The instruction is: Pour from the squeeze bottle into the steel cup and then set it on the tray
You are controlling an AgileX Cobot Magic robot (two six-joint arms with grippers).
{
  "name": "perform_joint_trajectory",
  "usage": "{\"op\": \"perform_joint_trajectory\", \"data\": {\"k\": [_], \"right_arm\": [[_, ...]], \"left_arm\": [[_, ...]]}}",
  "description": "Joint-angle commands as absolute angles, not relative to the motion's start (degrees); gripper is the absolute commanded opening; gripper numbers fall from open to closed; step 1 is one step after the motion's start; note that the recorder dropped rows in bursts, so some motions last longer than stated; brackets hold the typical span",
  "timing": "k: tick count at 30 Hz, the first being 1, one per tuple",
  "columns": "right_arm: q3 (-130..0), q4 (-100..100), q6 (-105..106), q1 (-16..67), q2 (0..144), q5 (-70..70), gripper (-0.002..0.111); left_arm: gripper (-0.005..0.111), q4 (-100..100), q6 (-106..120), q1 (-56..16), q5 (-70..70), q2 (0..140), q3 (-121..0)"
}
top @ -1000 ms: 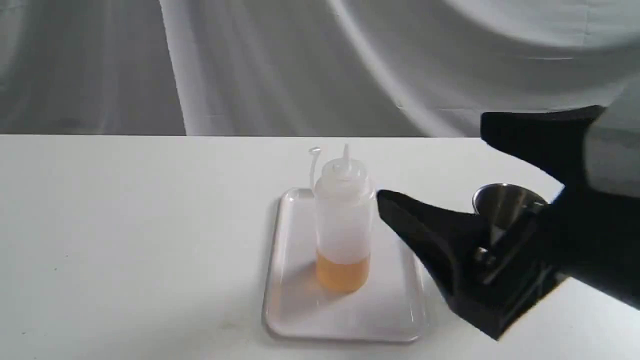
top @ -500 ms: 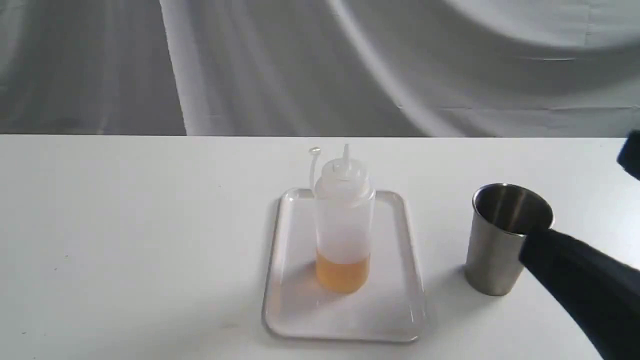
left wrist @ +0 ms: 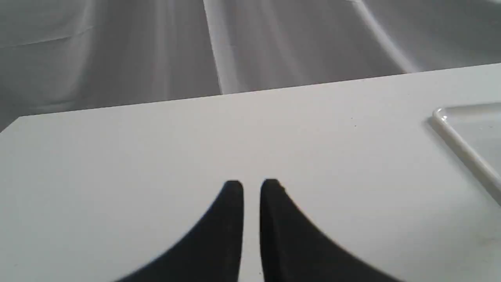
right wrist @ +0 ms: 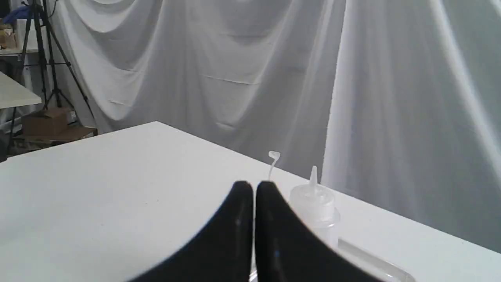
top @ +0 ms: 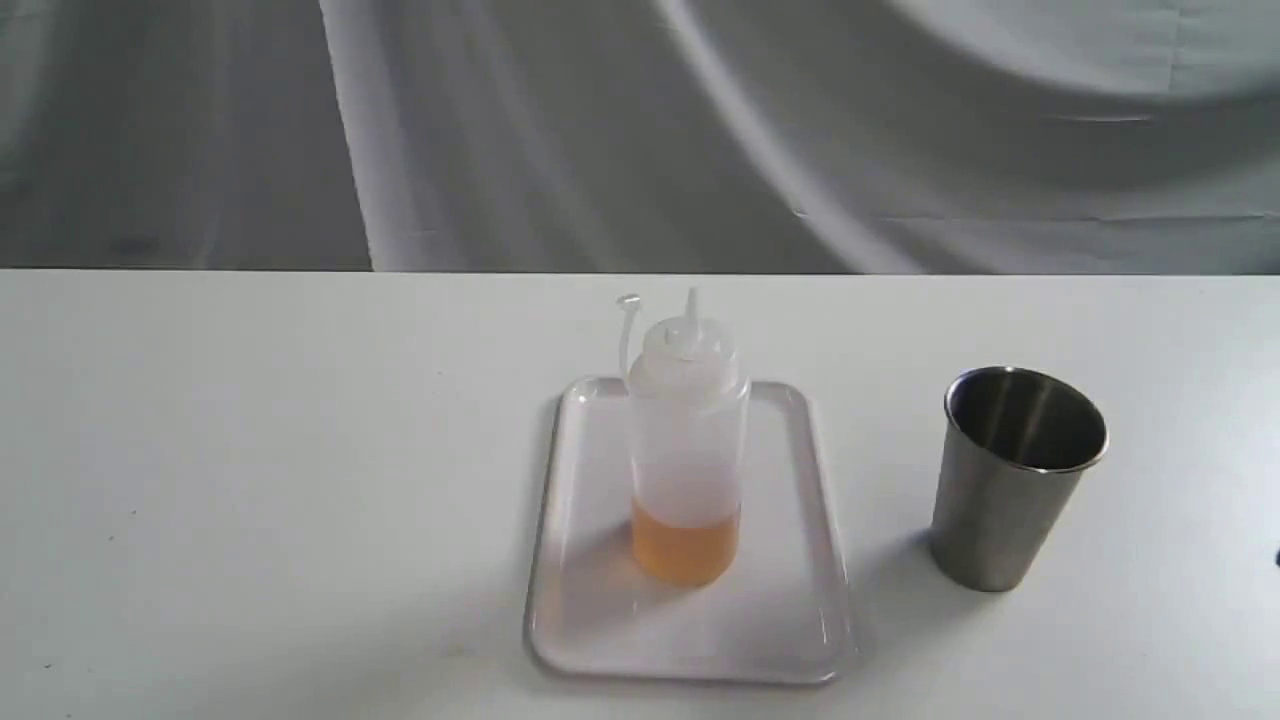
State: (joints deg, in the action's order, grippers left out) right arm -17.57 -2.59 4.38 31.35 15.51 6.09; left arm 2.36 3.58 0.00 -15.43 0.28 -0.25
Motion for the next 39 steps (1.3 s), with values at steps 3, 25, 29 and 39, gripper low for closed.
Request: {"op": "perform_joint_trajectory", "data": {"k": [3,25,29,39], "right_arm": [[-17.0,-2.6,4.2,31.5,12.0,11.6,0.0],[-11.8,-4.0,4.2,31.5,0.0,16.2,0.0],[-11.8,-4.0,4.2,31.5,0.0,16.2,0.0],[-8.9,-4.5,4.2,31.5,0.0,15.3,0.0]], "left_arm": [[0.008,2.5,3.5,-0.2,-15.0,0.0,0.0],[0.008,2.5,3.5,-0.2,-15.0,0.0,0.0],[0.008,2.5,3.5,-0.2,-15.0,0.0,0.0],[0.008,2.5,3.5,-0.2,-15.0,0.0,0.0]]}}
